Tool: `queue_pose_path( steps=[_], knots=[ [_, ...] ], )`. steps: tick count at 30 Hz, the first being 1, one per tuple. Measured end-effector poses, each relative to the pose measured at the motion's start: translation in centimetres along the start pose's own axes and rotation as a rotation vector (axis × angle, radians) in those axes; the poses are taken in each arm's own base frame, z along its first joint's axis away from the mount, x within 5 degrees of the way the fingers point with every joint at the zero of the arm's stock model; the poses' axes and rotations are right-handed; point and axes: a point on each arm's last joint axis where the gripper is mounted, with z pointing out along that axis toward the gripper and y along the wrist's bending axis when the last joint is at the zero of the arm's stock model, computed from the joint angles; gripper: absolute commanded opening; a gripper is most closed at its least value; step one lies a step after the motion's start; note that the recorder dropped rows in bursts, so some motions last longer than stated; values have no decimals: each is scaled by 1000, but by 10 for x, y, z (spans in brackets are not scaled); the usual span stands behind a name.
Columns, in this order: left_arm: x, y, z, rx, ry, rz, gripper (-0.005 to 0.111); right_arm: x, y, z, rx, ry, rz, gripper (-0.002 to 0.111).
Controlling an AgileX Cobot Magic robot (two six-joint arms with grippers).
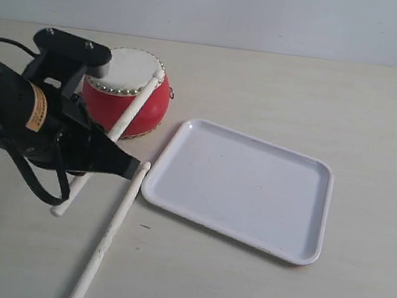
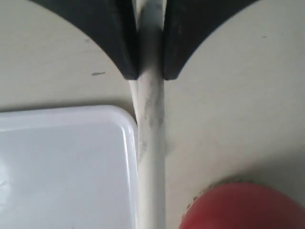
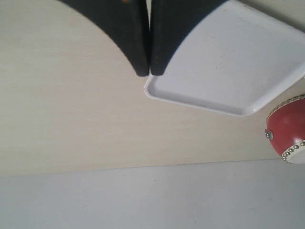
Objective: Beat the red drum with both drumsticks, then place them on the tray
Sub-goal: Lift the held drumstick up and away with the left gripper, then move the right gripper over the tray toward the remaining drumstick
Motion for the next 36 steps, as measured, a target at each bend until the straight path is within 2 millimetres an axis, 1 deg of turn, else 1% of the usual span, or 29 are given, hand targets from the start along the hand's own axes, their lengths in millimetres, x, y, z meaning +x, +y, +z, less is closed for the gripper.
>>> queue_pose_path(
  steps=[8, 14, 16, 21, 22, 28, 31, 36],
  knots=[
    [-12, 6, -51, 20, -194, 66, 0, 0, 0, 0, 0, 0, 0, 0],
    [-15, 11, -89, 36, -333, 105, 0, 0, 0, 0, 0, 0, 0, 0],
    [-13, 14, -101, 43, -382, 116, 0, 0, 0, 0, 0, 0, 0, 0],
    [-3, 22, -133, 60, -489, 120, 0, 0, 0, 0, 0, 0, 0, 0],
    [0, 24, -142, 67, -523, 117, 0, 0, 0, 0, 0, 0, 0, 0],
    [23, 37, -176, 97, -657, 98, 0, 0, 0, 0, 0, 0, 0, 0],
    [36, 43, -187, 101, -705, 101, 0, 0, 0, 0, 0, 0, 0, 0],
    [50, 49, -193, 104, -739, 100, 0, -1, 0, 0, 0, -8, 0, 0]
  ],
)
